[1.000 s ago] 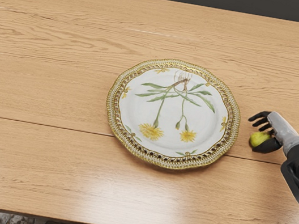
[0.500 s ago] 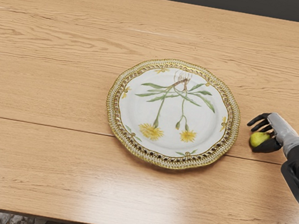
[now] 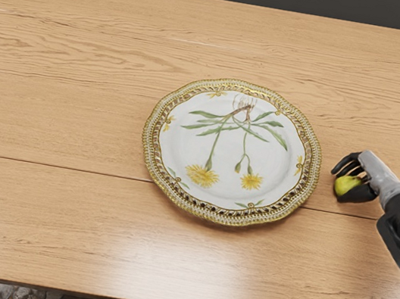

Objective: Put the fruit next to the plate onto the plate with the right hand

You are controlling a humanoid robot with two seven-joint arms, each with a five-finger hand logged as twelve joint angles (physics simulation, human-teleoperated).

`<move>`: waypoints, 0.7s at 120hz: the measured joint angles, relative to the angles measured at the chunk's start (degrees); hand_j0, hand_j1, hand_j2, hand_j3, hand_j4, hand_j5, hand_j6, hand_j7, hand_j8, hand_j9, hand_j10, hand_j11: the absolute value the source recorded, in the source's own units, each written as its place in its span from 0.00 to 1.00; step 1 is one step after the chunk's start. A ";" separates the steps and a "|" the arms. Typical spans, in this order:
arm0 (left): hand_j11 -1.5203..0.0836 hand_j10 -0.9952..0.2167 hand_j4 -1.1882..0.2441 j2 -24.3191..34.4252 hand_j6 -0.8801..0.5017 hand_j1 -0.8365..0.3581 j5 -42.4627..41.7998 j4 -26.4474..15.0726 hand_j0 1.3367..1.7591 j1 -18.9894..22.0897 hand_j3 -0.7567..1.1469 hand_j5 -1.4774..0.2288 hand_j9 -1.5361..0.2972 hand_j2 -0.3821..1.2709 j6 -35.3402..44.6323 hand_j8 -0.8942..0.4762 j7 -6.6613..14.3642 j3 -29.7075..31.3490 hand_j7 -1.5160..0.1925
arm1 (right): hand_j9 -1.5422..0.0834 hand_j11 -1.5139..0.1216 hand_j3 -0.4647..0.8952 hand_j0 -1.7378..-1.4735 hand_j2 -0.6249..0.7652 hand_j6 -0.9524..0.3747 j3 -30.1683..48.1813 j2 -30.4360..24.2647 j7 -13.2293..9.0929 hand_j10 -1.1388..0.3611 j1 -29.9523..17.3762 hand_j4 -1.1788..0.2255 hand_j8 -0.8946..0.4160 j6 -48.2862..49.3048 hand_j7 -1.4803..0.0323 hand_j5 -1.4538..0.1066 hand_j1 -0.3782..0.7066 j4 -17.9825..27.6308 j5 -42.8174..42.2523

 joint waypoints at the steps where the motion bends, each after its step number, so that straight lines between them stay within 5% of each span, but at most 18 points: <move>1: 0.95 0.82 0.83 0.00 0.63 0.99 0.00 0.00 0.76 0.00 0.40 0.87 0.84 0.23 0.00 0.65 0.00 0.00 0.89 | 0.35 0.33 0.34 0.32 0.60 0.32 0.01 -0.02 0.00 0.45 0.04 0.37 0.42 0.00 0.37 0.30 0.61 0.00 0.10; 45: 0.95 0.82 0.83 0.00 0.63 0.99 0.00 0.00 0.76 0.00 0.40 0.87 0.84 0.23 0.00 0.65 0.00 0.01 0.89 | 0.34 0.32 0.34 0.31 0.79 0.25 0.78 -1.20 0.03 0.39 5.84 0.33 0.32 1.11 0.35 0.30 0.63 -0.36 6.23; 84: 0.95 0.82 0.83 0.00 0.64 0.99 0.00 0.00 0.76 0.00 0.40 0.87 0.84 0.23 0.00 0.65 0.00 0.01 0.89 | 0.34 0.33 0.34 0.30 0.86 0.24 0.89 -3.16 0.02 0.38 10.31 0.33 0.33 1.88 0.35 0.30 0.67 -0.70 10.49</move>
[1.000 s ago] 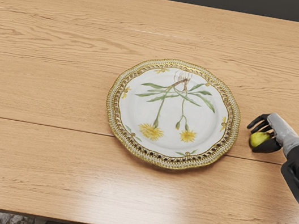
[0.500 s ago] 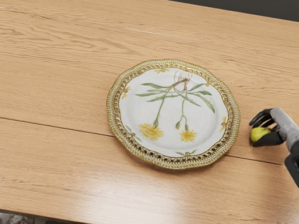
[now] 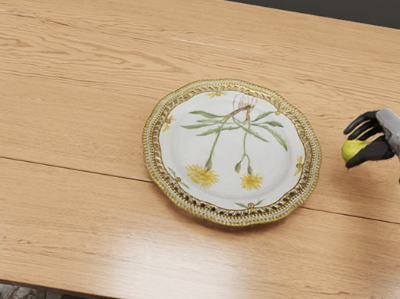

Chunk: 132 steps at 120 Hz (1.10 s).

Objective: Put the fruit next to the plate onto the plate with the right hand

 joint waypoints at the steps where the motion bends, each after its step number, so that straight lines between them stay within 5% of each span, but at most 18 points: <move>1: 0.95 0.82 0.83 0.00 0.64 0.99 0.00 0.00 0.76 0.00 0.40 0.87 0.84 0.23 0.00 0.65 0.00 0.00 0.89 | 0.34 0.33 0.34 0.30 0.86 0.24 0.00 0.00 0.00 0.38 0.15 0.33 0.33 0.00 0.35 0.30 0.67 0.00 0.13; 55: 0.95 0.82 0.83 0.00 0.64 0.99 0.00 0.00 0.76 0.00 0.40 0.87 0.84 0.23 0.00 0.65 0.00 0.00 0.89 | 0.34 0.33 0.34 0.30 0.85 0.21 -0.03 3.12 -0.01 0.41 6.50 0.33 0.35 0.66 0.34 0.30 0.69 -0.01 2.75; 132: 0.95 0.82 0.83 0.00 0.64 0.99 0.00 0.00 0.76 0.00 0.40 0.87 0.84 0.23 0.00 0.65 0.00 0.00 0.89 | 0.35 0.33 0.34 0.30 0.80 0.23 -0.64 12.79 -0.01 0.41 8.07 0.33 0.36 3.48 0.34 0.29 0.69 -0.02 3.43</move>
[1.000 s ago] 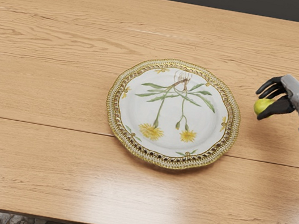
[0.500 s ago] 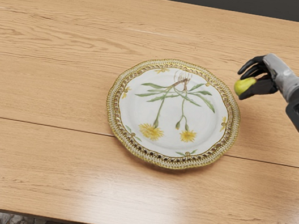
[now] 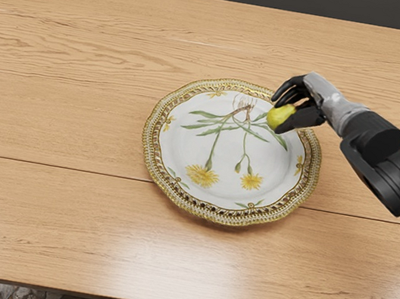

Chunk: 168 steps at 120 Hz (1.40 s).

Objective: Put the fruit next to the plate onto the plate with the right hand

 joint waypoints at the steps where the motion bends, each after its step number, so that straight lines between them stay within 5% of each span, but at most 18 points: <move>1: 0.95 0.82 0.83 0.00 0.64 0.99 0.00 0.00 0.76 0.00 0.40 0.87 0.84 0.23 0.00 0.65 0.00 0.00 0.89 | 0.35 0.33 0.34 0.30 0.79 0.23 -0.04 0.11 0.00 0.41 -0.03 0.33 0.36 0.01 0.34 0.29 0.69 0.00 0.00; 38: 0.95 0.82 0.83 0.00 0.64 0.99 0.00 0.00 0.76 0.00 0.40 0.87 0.84 0.23 0.00 0.65 0.00 0.00 0.89 | 0.37 0.36 0.34 0.30 0.78 0.23 -2.17 3.69 -0.02 0.41 -0.42 0.34 0.35 0.12 0.36 0.32 0.68 -0.14 -0.09; 54: 0.95 0.82 0.83 0.00 0.64 0.99 0.00 0.00 0.76 0.00 0.40 0.87 0.84 0.23 0.00 0.65 0.00 0.00 0.89 | 0.64 0.62 0.34 0.30 0.62 0.45 -1.83 4.66 -0.03 0.57 -0.10 0.57 0.50 0.03 0.65 0.60 0.38 -0.27 0.71; 72: 0.95 0.82 0.83 0.00 0.64 0.99 0.00 0.00 0.76 0.00 0.40 0.87 0.84 0.23 0.00 0.65 0.00 0.00 0.89 | 0.80 0.78 0.34 0.30 0.53 0.59 -0.91 4.77 -0.03 0.67 0.92 0.71 0.60 0.67 0.82 0.77 0.20 -0.29 3.20; 122: 0.95 0.82 0.83 0.00 0.64 0.99 0.00 0.00 0.76 0.00 0.40 0.87 0.84 0.23 0.00 0.65 0.00 0.00 0.89 | 0.93 0.91 0.34 0.30 0.46 0.70 11.02 -6.83 -0.03 0.75 -0.17 0.82 0.67 32.61 0.96 0.91 0.05 -0.39 40.53; 142: 0.95 0.82 0.83 0.00 0.64 0.99 0.00 0.00 0.76 0.00 0.40 0.87 0.84 0.23 0.00 0.65 0.00 0.00 0.89 | 0.94 0.92 0.34 0.30 0.45 0.71 15.30 -8.68 -0.03 0.75 -5.90 0.83 0.68 39.72 0.97 0.92 0.04 -2.69 50.17; 168: 0.95 0.82 0.83 0.00 0.63 0.99 0.00 0.00 0.76 0.00 0.40 0.87 0.84 0.23 0.00 0.65 0.00 0.00 0.89 | 0.95 0.92 0.34 0.30 0.45 0.72 23.61 -9.12 0.39 0.76 -17.74 0.84 0.68 41.30 0.98 0.93 0.03 -14.63 57.82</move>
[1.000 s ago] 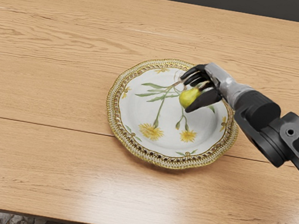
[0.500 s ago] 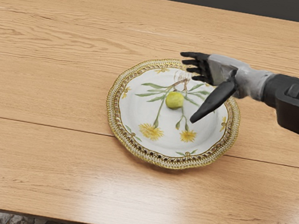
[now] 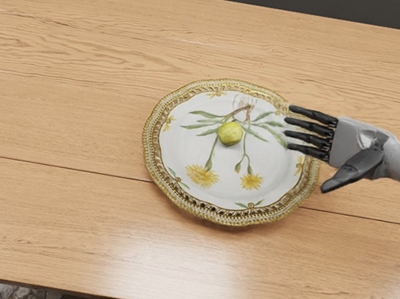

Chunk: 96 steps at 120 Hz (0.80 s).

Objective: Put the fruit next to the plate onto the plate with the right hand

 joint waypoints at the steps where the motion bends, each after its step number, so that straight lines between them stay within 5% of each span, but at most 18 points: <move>1: 0.95 0.82 0.83 0.00 0.63 0.99 0.00 0.00 0.76 0.00 0.40 0.87 0.84 0.23 0.00 0.65 0.00 0.00 0.89 | 0.95 0.92 0.34 0.30 0.45 0.72 0.28 -0.02 0.01 0.76 -0.34 0.84 0.68 0.02 0.98 0.93 0.03 -0.40 0.22; 26: 0.95 0.82 0.83 0.00 0.63 0.99 0.00 0.00 0.76 -0.51 0.40 0.87 0.84 0.23 0.00 0.65 0.00 0.00 0.89 | 0.95 0.92 0.34 0.30 0.45 0.72 5.10 -2.17 0.11 0.76 -5.02 0.84 0.68 0.20 0.98 0.93 0.03 -5.21 4.65; 96: 0.95 0.82 0.83 0.00 0.63 0.99 -0.01 0.00 0.76 -0.18 0.40 0.87 0.84 0.23 0.00 0.65 0.00 -0.08 0.89 | 0.95 0.93 0.34 0.30 0.45 0.72 8.57 -7.45 0.13 0.76 -6.76 0.84 0.68 0.23 0.98 0.93 0.03 -6.37 9.16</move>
